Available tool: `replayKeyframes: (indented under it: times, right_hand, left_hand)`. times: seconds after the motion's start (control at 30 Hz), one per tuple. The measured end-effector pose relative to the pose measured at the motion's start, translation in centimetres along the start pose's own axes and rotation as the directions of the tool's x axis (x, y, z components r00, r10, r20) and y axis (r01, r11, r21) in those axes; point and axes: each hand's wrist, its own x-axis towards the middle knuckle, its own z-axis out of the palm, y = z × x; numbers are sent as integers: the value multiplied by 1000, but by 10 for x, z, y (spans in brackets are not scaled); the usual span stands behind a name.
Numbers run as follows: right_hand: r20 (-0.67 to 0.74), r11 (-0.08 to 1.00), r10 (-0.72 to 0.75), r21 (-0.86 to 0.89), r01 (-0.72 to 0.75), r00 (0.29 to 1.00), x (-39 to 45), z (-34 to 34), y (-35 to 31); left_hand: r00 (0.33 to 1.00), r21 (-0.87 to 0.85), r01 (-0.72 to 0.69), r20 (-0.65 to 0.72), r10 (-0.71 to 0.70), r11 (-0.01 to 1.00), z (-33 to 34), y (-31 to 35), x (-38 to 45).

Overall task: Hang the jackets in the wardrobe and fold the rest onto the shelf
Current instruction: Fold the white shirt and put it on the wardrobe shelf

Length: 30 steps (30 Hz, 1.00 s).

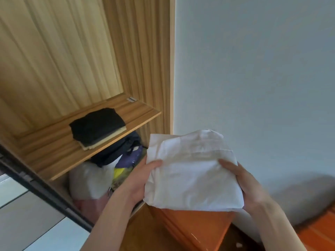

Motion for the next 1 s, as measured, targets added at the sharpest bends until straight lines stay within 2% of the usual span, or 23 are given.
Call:
replayKeyframes:
  times: [0.2, 0.37, 0.5, 0.73, 1.0]
  right_hand:
    - [157, 987, 133, -109, -117, 979, 73, 37, -1]
    - [153, 964, 197, -212, -162, 969, 131, 87, 13]
    - [174, 954, 224, -242, -179, 959, 170, 134, 28]
    - [182, 938, 225, -307, -162, 957, 221, 204, 50]
    - [219, 941, 245, -287, -178, 945, 263, 265, 49]
  left_hand:
    - [983, -27, -46, -181, 40, 999, -43, 14, 6]
    - [961, -86, -70, -272, 45, 994, -98, 28, 6]
    - [956, -129, -96, -288, 55, 987, -145, 47, 6]
    - [937, -70, -121, -339, 91, 990, -225, 84, 20]
    - [922, -91, -166, -368, 122, 982, -275, 114, 38]
